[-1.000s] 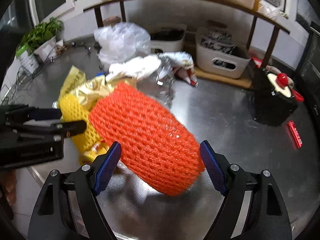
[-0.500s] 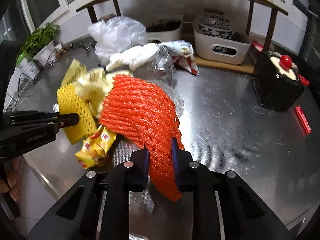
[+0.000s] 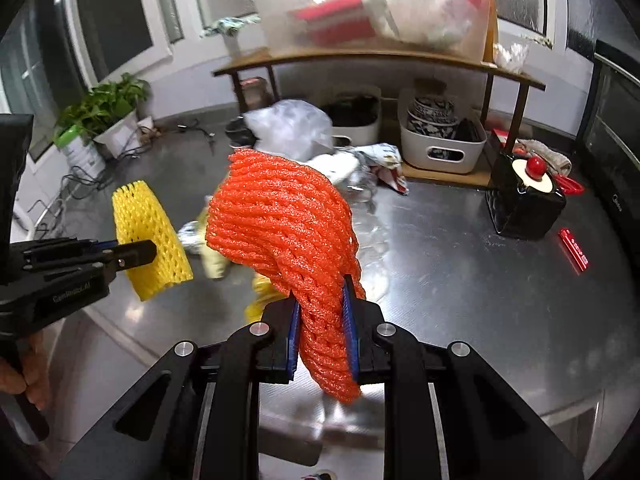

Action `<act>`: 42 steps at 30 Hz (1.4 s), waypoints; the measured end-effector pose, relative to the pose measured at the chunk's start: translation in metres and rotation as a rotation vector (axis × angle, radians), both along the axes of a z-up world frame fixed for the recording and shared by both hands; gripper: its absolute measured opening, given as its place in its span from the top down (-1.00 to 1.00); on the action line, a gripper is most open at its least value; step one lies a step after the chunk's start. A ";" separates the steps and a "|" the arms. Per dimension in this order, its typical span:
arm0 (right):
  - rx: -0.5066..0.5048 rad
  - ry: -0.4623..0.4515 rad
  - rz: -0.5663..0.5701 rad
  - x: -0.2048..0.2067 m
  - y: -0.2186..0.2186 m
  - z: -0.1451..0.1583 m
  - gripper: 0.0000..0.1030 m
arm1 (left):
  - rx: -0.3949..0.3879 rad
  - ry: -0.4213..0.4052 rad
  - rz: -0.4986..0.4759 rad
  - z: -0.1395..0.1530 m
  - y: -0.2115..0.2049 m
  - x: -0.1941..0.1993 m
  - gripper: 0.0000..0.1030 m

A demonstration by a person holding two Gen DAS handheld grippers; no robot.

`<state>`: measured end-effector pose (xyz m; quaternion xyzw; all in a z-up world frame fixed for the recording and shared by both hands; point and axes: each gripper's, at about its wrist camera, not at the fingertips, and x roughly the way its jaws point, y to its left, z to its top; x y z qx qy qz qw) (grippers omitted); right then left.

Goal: Collect trash
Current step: 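Lift both foam nets and carry them over the trash bin below the counter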

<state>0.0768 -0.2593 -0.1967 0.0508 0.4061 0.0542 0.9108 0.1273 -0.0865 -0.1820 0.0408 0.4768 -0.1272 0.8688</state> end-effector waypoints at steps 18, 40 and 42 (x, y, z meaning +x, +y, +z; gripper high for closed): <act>0.071 0.210 0.001 -0.108 0.067 -0.044 0.62 | 0.014 0.097 -0.018 -0.036 0.073 -0.124 0.78; 0.211 0.639 -0.173 -0.109 0.056 -0.344 0.57 | -0.021 0.394 -0.101 -0.315 0.066 -0.131 0.78; 0.202 0.661 -0.181 -0.104 0.055 -0.363 0.57 | -0.022 0.414 -0.117 -0.334 0.063 -0.127 0.78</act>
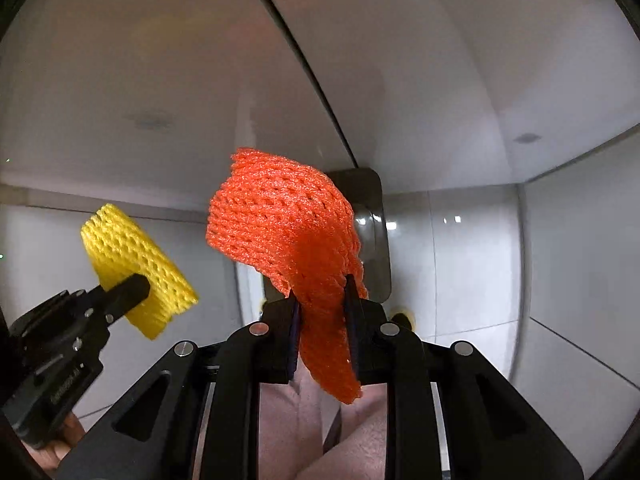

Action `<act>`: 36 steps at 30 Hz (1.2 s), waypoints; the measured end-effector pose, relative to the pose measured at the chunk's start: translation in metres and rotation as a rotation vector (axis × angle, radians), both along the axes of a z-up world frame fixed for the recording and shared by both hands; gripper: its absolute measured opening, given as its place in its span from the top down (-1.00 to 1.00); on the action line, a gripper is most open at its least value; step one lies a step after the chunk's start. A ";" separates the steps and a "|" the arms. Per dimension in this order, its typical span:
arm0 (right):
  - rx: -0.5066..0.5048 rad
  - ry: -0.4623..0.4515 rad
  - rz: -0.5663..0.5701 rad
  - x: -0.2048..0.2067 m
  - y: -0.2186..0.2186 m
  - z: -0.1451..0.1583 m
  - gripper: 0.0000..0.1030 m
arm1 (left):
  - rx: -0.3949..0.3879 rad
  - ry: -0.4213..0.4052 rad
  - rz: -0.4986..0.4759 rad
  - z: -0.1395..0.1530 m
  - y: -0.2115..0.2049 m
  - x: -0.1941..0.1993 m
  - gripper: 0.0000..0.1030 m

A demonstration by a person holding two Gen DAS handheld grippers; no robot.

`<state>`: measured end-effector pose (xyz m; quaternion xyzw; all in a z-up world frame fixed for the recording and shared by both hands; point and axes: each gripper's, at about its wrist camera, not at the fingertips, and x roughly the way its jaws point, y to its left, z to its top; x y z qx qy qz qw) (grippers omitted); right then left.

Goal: Collect trash
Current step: 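Lift both foam nets and carry them over the trash bin below the counter, then open both grippers to drop the foam nets into the bin, then move both grippers back over the counter toward the foil and snack bag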

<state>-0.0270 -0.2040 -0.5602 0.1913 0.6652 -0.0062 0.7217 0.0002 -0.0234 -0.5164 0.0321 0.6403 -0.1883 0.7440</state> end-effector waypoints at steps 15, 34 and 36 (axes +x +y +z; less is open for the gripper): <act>0.016 0.041 -0.065 0.035 0.005 -0.049 -0.02 | 0.002 0.078 -0.022 -0.051 -0.017 0.016 0.34; -0.096 -0.193 -0.043 0.018 -0.002 0.122 -0.63 | -0.028 -0.117 -0.026 0.093 0.007 0.006 -0.68; -0.116 -0.251 -0.031 0.013 -0.001 0.158 -0.65 | -0.032 -0.165 -0.026 0.125 0.011 0.001 -0.73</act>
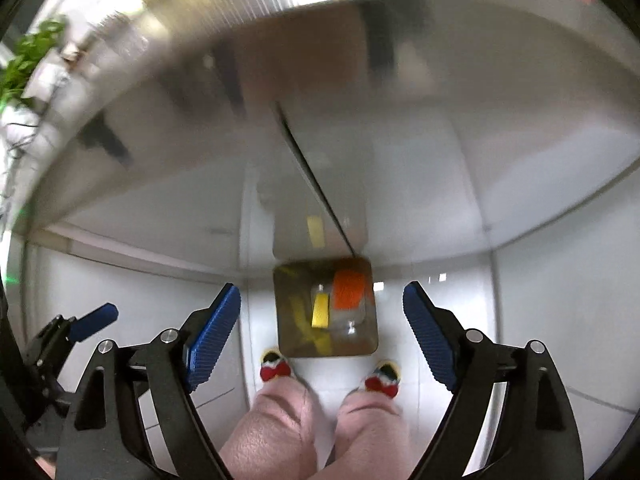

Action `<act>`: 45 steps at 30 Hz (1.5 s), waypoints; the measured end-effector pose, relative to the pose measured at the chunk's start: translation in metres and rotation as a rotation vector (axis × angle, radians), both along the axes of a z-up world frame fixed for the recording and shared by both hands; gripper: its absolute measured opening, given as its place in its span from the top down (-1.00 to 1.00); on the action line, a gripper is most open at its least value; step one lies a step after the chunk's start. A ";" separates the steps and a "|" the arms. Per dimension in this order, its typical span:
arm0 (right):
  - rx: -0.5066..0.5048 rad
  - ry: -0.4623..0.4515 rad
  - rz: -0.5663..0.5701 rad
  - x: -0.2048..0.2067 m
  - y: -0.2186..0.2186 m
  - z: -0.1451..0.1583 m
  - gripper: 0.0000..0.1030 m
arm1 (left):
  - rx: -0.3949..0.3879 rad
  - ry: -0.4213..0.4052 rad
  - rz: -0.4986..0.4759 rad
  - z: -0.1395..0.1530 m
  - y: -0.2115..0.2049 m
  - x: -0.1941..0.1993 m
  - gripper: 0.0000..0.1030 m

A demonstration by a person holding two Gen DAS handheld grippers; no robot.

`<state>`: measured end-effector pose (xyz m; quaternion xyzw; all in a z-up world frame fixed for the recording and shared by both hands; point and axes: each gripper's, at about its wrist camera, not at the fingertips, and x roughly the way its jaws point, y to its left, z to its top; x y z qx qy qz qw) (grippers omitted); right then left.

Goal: Collect trash
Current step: 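Move both grippers back over the counter toward the foil and snack bag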

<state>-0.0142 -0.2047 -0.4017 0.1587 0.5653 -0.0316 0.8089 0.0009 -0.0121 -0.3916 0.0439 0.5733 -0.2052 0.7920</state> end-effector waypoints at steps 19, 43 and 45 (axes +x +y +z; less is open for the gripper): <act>-0.072 -0.300 -0.024 0.064 -0.020 0.146 -0.71 | -0.044 -0.313 0.014 0.151 0.001 0.066 -0.62; -0.015 -0.218 -0.046 0.156 -0.020 0.111 -0.41 | -0.029 -0.249 -0.004 0.110 -0.005 0.237 -0.34; -0.010 -0.206 -0.046 0.158 -0.019 0.106 -0.41 | -0.033 -0.236 -0.009 0.105 -0.008 0.243 -0.32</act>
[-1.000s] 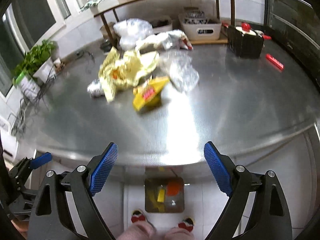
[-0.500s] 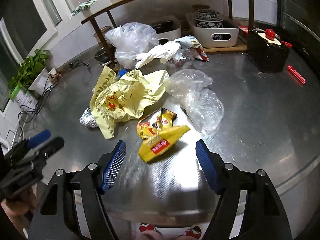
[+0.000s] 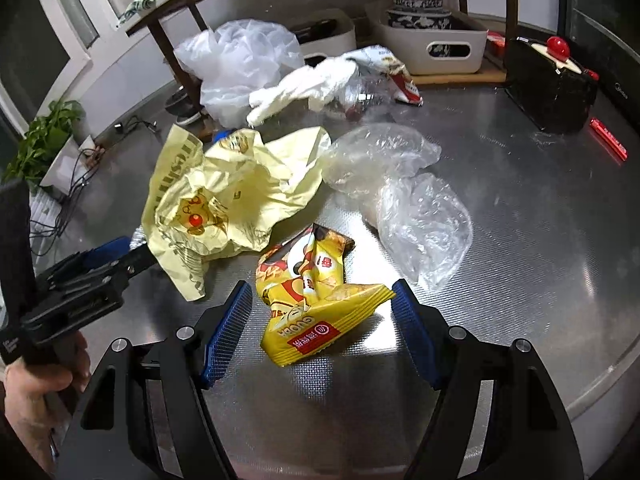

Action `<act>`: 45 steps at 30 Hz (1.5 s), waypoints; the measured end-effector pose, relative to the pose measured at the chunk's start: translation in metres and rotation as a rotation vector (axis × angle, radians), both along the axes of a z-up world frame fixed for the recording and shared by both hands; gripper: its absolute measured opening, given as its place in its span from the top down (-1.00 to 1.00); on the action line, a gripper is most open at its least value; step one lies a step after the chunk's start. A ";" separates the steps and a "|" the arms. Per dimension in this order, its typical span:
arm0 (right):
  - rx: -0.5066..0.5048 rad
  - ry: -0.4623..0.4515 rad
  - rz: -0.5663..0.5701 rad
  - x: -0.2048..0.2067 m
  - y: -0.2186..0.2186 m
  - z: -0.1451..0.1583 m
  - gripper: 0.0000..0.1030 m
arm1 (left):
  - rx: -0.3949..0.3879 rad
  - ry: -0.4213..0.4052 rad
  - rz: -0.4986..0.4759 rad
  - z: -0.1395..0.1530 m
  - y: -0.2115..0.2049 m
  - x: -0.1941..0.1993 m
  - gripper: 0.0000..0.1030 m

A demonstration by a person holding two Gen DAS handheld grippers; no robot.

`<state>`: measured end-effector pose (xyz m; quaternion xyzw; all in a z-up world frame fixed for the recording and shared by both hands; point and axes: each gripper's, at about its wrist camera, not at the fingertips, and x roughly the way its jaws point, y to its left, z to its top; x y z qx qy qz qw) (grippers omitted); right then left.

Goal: Collect trash
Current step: 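Move both grippers back over the counter toward the foil and snack bag, then grasp the crumpled foil ball with the left gripper while the right grasps the yellow snack bag, then carry the foil and snack bag over the bin and open both grippers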

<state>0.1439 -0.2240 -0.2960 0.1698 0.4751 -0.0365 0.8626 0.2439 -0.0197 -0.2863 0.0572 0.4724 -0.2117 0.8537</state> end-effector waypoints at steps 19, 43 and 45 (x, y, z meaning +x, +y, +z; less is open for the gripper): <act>0.011 -0.007 0.075 -0.012 0.013 0.003 0.20 | 0.009 0.025 0.009 0.009 0.007 -0.022 0.21; 0.023 0.035 0.212 -0.168 0.031 0.020 0.20 | -0.010 0.082 0.057 0.029 0.017 -0.227 0.22; 0.029 0.066 0.217 -0.179 0.032 0.011 0.20 | -0.009 0.110 0.052 0.018 0.016 -0.237 0.22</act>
